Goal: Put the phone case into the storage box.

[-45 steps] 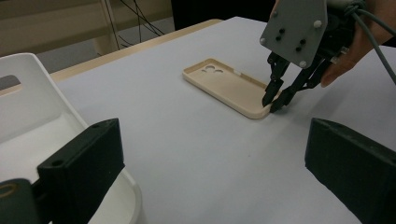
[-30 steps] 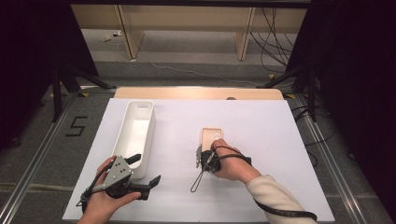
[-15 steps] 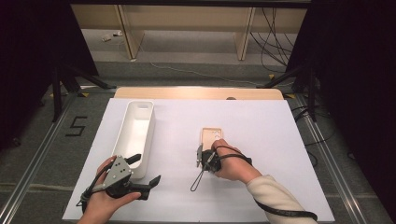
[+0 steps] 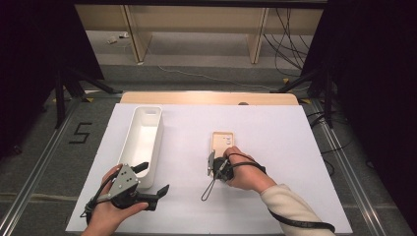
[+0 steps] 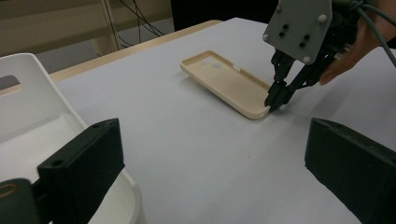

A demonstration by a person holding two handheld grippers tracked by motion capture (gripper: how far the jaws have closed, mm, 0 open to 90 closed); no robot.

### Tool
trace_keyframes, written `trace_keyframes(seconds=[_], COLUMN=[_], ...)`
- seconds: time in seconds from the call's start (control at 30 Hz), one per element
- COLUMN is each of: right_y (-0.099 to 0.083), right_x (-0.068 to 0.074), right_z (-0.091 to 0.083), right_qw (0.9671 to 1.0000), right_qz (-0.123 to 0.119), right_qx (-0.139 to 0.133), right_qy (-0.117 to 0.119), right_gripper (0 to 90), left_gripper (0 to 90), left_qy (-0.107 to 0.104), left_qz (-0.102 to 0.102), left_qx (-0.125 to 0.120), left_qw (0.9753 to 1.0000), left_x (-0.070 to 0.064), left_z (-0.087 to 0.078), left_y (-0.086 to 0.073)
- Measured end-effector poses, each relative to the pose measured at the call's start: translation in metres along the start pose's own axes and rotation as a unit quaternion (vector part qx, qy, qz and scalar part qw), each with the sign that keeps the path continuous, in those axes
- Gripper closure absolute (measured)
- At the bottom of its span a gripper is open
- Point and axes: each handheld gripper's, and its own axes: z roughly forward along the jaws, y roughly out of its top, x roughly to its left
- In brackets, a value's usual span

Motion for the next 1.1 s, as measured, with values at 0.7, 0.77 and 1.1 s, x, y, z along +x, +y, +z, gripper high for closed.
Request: trace_keyframes(seconds=[0.7, 0.77, 1.1], right_y=[-0.016, -0.020, -0.033], right_x=[0.000, 0.002, 0.007], right_z=[-0.024, -0.026, -0.037], right_qw=[0.9976, 0.9972, 0.9934], right_qz=[0.002, 0.002, 0.008], right_qx=[-0.066, -0.073, -0.114], right_qy=[-0.017, -0.018, -0.013], right_gripper=[88.2, 88.2, 88.2], left_gripper=[4.4, 4.4, 4.6], left_qy=[0.001, 0.002, 0.001], left_qz=[-0.002, -0.002, -0.003], left_qx=[-0.002, -0.002, -0.002], left_qw=[1.0000, 1.0000, 1.0000], left_x=[0.000, 0.000, 0.000], left_z=[0.000, 0.000, 0.000], left_y=[0.000, 0.000, 0.000])
